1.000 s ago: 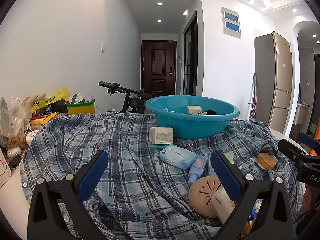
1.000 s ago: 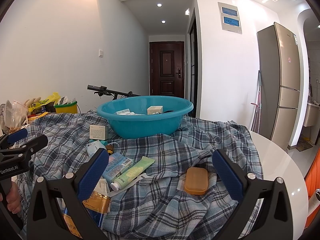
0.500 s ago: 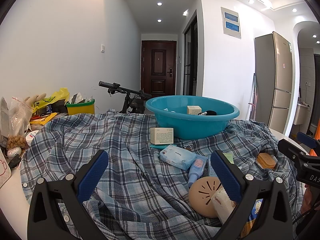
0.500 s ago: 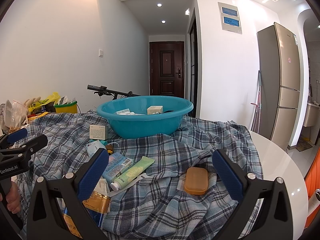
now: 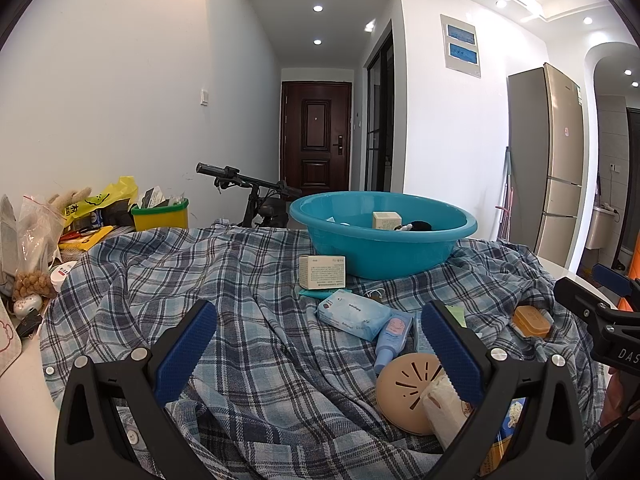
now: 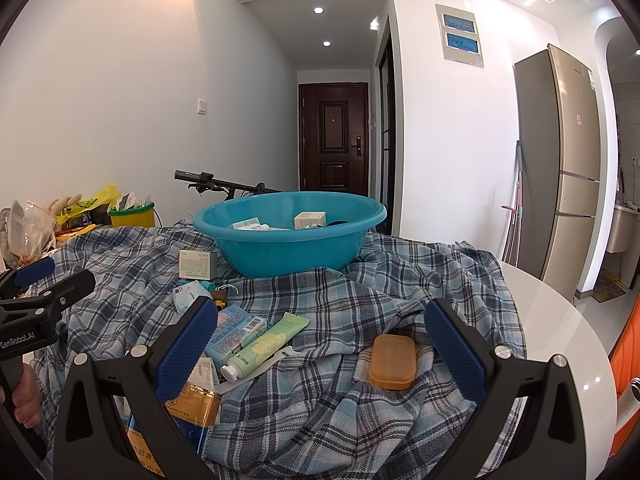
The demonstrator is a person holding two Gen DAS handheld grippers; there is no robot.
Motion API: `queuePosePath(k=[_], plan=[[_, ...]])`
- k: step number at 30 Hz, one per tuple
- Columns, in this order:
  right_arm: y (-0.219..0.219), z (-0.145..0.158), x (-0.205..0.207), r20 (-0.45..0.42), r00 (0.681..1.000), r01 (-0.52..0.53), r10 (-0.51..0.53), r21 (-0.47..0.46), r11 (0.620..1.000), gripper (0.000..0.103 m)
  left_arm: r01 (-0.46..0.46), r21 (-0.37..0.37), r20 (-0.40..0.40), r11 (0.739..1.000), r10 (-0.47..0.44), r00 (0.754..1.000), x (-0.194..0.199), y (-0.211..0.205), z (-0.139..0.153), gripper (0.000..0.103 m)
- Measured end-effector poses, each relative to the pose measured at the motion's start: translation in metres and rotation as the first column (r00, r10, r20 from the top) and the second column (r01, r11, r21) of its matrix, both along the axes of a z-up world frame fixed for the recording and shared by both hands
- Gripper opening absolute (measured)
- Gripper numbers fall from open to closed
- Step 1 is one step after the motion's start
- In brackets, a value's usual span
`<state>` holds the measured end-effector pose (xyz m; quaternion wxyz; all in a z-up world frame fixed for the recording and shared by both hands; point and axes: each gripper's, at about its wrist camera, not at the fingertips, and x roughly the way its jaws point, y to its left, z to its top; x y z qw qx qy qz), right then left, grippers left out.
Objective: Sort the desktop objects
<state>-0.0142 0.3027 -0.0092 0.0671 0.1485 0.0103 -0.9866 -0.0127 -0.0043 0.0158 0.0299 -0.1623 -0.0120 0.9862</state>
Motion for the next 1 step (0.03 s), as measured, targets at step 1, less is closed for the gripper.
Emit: queuePosePath(k=[1], plan=[[0.0, 0.0, 0.0, 0.0, 1.0, 0.0, 0.0, 0.0, 1.0, 0.103, 0.001, -0.001, 0.0, 1.0, -0.001, 1.0, -0.0002, 0.0009, 0.0005, 0.103]])
